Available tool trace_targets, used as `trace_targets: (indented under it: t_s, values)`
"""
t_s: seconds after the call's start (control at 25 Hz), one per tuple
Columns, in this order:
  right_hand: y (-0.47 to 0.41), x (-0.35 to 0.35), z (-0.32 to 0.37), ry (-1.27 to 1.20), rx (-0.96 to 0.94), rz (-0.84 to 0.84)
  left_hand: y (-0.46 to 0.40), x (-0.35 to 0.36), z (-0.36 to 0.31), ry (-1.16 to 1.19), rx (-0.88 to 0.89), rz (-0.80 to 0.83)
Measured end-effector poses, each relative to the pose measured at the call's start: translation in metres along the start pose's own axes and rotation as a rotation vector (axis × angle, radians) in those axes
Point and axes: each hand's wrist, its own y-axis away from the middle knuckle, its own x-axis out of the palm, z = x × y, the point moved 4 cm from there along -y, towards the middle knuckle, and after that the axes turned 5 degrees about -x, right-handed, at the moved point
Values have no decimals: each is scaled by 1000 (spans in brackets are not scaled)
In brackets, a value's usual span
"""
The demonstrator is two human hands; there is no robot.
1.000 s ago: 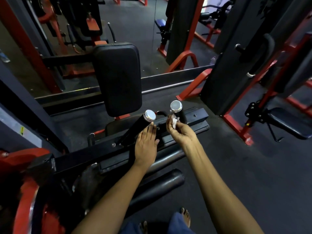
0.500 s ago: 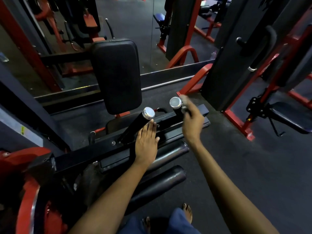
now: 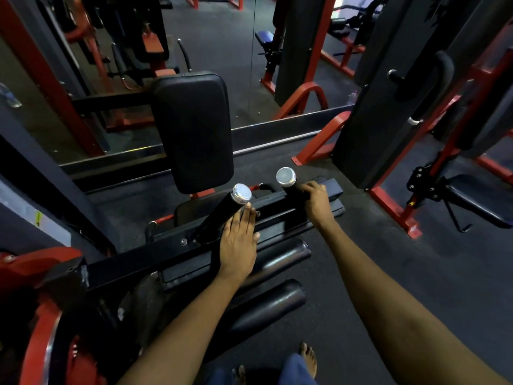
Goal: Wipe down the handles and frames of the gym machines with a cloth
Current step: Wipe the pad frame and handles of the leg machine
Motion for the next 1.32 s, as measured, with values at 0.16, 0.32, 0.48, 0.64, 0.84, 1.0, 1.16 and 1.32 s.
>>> trace_targets:
  t_s: [0.16, 0.32, 0.48, 0.64, 0.84, 1.0, 1.16, 1.32]
  values:
    - [26, 3, -7, 68, 157, -199, -1, 1, 0, -13, -14, 16]
    - [76, 27, 18, 69, 147, -322, 0, 0, -1, -45, -17, 27]
    - [76, 35, 59, -24, 10, -240, 0, 0, -2, -59, -25, 52]
    - [64, 57, 85, -63, -64, -78, 0, -2, -2, -101, -14, 96]
    - [82, 43, 48, 71, -216, -47, 0, -8, -4, -96, 7, 130]
    - [82, -3, 6, -140, 235, -326, -1, -7, -3, -73, -3, 124]
    - [21, -7, 7, -3, 89, -124, 0, -6, -3, -70, 3, 133]
    - [34, 6, -12, 97, 131, -185, 0, -4, -3, -73, -8, 137]
